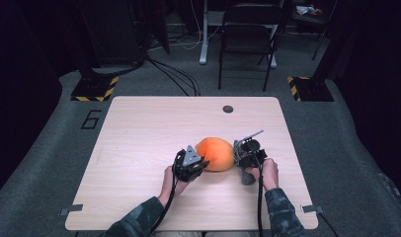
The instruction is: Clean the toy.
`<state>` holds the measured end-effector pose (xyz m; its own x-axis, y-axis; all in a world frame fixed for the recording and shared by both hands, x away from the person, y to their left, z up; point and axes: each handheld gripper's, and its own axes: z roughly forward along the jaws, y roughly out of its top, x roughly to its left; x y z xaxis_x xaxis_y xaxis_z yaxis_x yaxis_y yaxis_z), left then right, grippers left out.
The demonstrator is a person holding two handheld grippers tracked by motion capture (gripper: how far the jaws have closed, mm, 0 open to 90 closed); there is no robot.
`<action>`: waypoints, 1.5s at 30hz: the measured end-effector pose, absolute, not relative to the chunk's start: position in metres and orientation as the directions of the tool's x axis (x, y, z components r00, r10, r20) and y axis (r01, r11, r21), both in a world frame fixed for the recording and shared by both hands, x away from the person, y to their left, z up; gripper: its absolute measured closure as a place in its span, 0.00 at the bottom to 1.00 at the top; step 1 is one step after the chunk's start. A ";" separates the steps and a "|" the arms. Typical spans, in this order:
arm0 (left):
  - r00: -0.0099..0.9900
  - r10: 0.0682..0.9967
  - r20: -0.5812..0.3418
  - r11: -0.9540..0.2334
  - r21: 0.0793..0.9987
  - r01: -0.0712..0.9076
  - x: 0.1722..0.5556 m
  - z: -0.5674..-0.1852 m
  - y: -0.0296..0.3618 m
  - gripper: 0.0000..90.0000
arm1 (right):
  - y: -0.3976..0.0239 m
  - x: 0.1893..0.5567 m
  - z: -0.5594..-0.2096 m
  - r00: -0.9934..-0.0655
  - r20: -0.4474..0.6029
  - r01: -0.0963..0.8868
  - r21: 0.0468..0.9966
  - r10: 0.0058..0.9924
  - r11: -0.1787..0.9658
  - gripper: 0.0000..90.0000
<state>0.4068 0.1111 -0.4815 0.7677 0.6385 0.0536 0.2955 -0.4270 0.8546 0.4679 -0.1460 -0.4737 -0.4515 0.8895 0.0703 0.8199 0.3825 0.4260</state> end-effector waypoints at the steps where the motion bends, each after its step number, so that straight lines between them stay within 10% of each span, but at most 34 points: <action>1: 0.769 0.637 0.055 -0.430 0.853 0.295 0.407 -0.481 0.111 0.85 | -0.148 0.467 -0.467 -0.441 0.060 0.820 0.434 0.896 0.374 0.86; 16: 0.784 0.615 0.083 -0.462 0.844 0.273 0.402 -0.483 0.106 0.86 | -0.079 0.432 -0.403 -0.638 -0.023 0.605 0.604 0.770 0.519 0.86; 45: 0.792 0.608 0.059 -0.457 0.841 0.288 0.405 -0.484 0.107 0.86 | -0.118 0.455 -0.443 -0.511 -0.063 0.732 0.491 0.857 0.472 0.86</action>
